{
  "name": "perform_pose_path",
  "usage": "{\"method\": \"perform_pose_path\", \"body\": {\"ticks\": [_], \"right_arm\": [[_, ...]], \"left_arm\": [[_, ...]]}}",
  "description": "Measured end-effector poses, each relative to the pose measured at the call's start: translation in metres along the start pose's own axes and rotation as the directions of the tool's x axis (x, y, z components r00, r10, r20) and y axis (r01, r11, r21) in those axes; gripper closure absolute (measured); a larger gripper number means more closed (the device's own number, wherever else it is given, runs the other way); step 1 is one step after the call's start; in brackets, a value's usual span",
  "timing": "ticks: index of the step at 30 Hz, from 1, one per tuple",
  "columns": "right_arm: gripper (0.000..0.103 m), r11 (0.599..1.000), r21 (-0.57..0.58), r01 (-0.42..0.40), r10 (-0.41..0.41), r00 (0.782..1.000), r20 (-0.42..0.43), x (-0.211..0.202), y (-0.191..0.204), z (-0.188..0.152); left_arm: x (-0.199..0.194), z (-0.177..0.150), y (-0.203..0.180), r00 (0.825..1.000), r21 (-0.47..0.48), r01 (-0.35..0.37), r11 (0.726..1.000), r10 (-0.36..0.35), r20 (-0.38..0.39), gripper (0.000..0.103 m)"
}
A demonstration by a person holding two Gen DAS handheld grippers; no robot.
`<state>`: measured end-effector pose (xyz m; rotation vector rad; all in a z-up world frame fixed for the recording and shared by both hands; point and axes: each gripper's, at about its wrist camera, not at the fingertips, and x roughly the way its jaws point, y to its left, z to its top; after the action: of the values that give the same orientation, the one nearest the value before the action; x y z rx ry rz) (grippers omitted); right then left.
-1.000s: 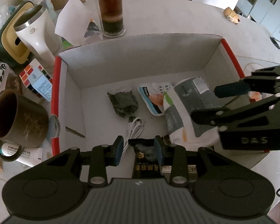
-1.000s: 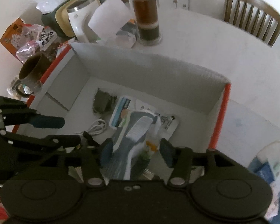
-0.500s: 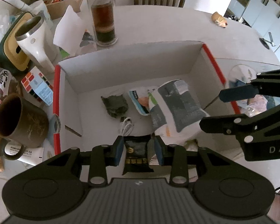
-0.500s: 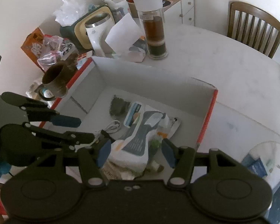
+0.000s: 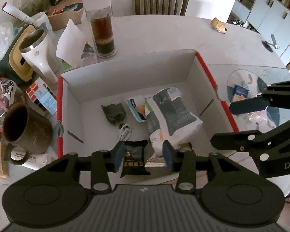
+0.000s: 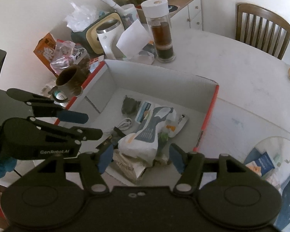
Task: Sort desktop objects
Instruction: 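Lower both tools into the box and release the black packet and wipes pack, then move both open tools from the box over the glass mat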
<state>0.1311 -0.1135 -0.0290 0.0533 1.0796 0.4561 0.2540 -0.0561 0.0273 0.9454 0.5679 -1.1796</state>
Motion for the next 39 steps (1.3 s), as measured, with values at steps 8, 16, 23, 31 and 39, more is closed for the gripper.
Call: {"method": "perform_pose_path", "body": {"ticks": [8, 16, 23, 31, 39], "right_arm": [[0.035, 1.0, 0.014, -0.012, 0.012, 1.0, 0.011, -0.016, -0.008, -0.012], [0.028, 1.0, 0.004, 0.003, -0.003, 0.999, 0.05, -0.04, -0.019, -0.029], [0.026, 0.999, 0.039, 0.01, -0.013, 0.995, 0.096, -0.065, -0.04, -0.05], [0.025, 0.988, 0.143, 0.056, -0.074, 0.989, 0.124, -0.089, -0.075, -0.086], [0.025, 0.969, 0.201, 0.144, -0.169, 0.979, 0.111, -0.098, -0.103, -0.11]], "left_arm": [[-0.006, -0.002, -0.005, 1.0, -0.011, 0.009, 1.0, -0.009, 0.016, 0.04], [-0.009, -0.006, -0.018, 0.999, -0.004, 0.022, 1.0, -0.022, 0.035, 0.021], [-0.01, -0.009, -0.032, 0.998, -0.003, 0.027, 1.0, -0.027, 0.049, 0.014], [-0.009, -0.011, -0.048, 0.996, 0.0, 0.061, 0.998, -0.061, 0.067, 0.001], [-0.006, -0.003, -0.075, 0.992, 0.034, 0.101, 0.994, -0.104, 0.076, 0.001]]}}
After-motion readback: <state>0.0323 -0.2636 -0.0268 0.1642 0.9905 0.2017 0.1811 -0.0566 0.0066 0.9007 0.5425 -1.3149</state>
